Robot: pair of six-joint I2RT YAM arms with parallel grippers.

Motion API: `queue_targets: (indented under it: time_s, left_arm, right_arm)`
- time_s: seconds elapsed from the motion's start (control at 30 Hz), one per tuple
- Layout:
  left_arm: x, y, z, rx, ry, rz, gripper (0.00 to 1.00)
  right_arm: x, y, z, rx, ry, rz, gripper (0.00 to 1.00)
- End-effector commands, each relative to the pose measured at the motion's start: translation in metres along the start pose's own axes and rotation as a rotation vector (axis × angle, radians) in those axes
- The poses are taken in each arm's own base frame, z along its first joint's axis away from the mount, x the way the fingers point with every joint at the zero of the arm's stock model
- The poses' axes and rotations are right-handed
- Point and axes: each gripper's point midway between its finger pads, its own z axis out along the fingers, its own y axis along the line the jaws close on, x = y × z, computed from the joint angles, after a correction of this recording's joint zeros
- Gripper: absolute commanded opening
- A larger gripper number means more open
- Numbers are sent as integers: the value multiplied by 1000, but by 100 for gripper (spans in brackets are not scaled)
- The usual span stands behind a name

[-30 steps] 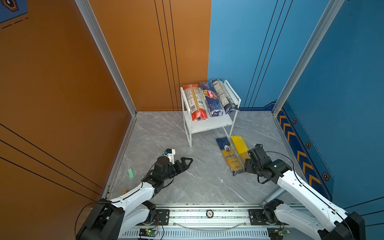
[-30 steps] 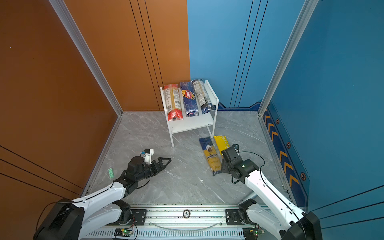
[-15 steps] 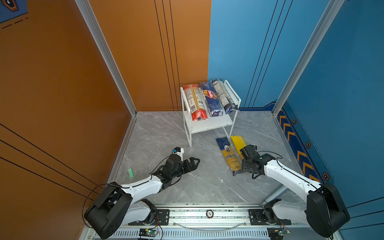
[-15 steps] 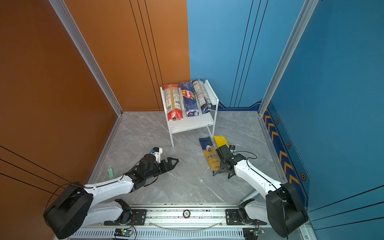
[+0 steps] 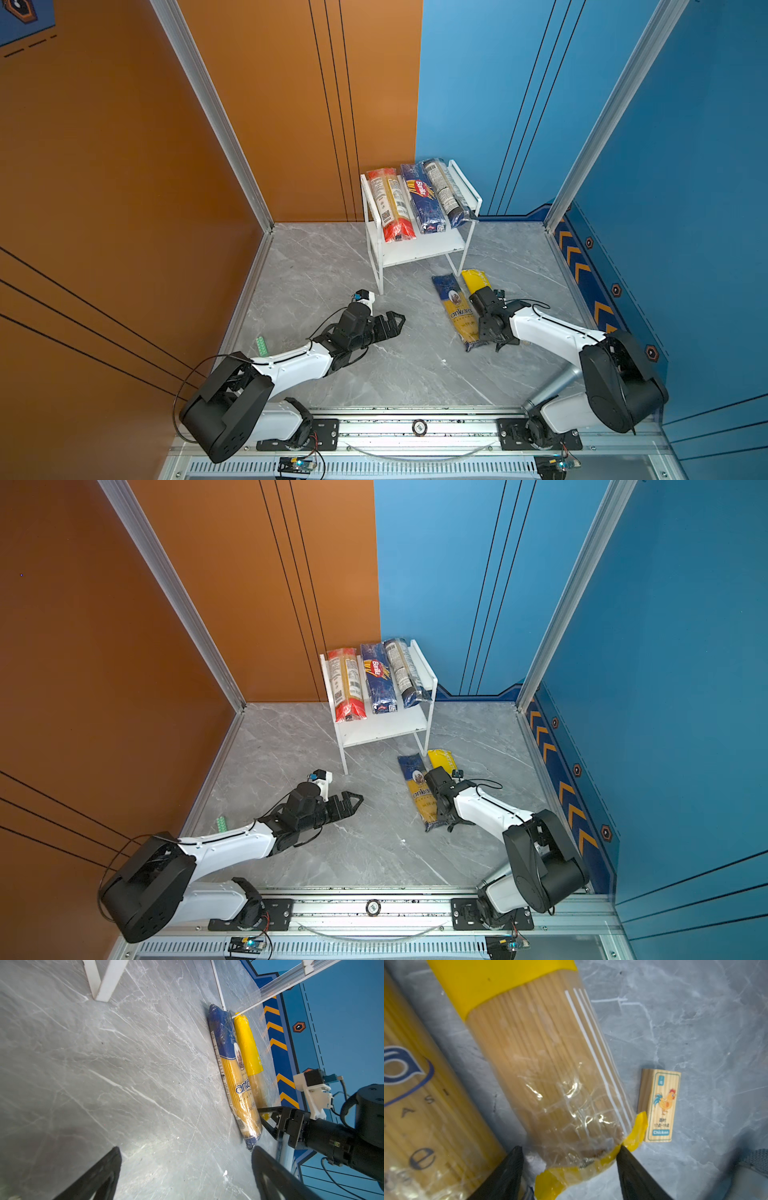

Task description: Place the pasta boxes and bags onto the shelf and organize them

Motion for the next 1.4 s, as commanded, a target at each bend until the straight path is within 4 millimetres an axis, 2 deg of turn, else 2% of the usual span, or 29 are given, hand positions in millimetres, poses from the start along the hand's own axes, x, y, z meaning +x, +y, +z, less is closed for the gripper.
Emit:
queue_targets:
  time_s: [0.0,0.13,0.27,0.63,1.07,1.37]
  left_arm:
    - [-1,3,1,-32,-4,30,98]
    - [0,4,0,-34,-5,33,98]
    - [2,6,0,-34,6,34,98]
    - [0,13,-6,-40,-7,25,98]
    - [1,11,-7,-44,-1,48,98]
    - [2,11,-14,-46,-3,58,98]
  right_arm:
    - [-13,33,-7,-86,-48,-8,69]
    - [-15,50,-17,-96,-77,-34,69]
    - [-16,56,-20,-79,-84,-51,69]
    - [-16,49,-25,-58,-92,-63,69]
    - [-34,47,-63,-60,-213,-93,70]
    - [-45,46,-56,-11,-214,-131,71]
